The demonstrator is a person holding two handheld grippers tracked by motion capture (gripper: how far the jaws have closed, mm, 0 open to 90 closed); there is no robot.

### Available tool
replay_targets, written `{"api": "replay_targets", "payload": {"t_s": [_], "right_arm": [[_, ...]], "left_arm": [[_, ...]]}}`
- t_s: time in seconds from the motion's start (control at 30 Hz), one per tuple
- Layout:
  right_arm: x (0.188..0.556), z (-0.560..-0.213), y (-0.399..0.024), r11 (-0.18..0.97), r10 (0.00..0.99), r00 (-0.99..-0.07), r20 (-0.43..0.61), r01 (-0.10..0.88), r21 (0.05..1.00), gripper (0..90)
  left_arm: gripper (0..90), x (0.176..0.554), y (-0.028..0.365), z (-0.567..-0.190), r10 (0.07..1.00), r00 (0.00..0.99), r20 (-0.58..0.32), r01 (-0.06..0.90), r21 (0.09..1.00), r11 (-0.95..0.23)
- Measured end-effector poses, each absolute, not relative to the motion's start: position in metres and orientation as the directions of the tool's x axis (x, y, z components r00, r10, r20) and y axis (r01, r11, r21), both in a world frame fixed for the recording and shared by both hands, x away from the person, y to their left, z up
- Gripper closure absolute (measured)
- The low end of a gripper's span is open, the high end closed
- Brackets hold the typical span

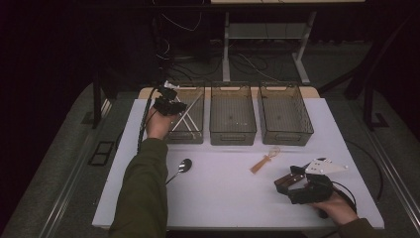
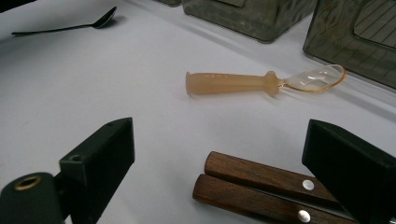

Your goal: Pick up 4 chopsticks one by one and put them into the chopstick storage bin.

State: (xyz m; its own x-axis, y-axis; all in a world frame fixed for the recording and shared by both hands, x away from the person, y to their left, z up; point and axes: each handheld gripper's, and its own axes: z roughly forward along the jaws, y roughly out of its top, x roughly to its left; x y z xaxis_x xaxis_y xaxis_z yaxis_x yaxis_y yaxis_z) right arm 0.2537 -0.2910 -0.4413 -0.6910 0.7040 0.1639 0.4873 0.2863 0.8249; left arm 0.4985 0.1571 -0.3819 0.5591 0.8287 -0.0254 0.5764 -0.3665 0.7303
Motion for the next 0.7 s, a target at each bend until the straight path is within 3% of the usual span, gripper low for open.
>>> {"api": "replay_targets", "payload": {"t_s": [0.57,0.7], "right_arm": [[0.254,-0.443,-0.288,0.301,0.703,-0.694,0.154,0.487,0.82,9.5],[0.254,-0.443,-0.288,0.305,0.702,-0.696,0.149,0.483,0.821,9.5]], "left_arm": [[44.2,0.461,0.167,-0.359,0.747,0.653,-0.125,0.507,0.805,-0.308],[41.1,0.447,0.167,-0.356,0.73,0.674,-0.112,0.483,0.814,-0.322]]}}
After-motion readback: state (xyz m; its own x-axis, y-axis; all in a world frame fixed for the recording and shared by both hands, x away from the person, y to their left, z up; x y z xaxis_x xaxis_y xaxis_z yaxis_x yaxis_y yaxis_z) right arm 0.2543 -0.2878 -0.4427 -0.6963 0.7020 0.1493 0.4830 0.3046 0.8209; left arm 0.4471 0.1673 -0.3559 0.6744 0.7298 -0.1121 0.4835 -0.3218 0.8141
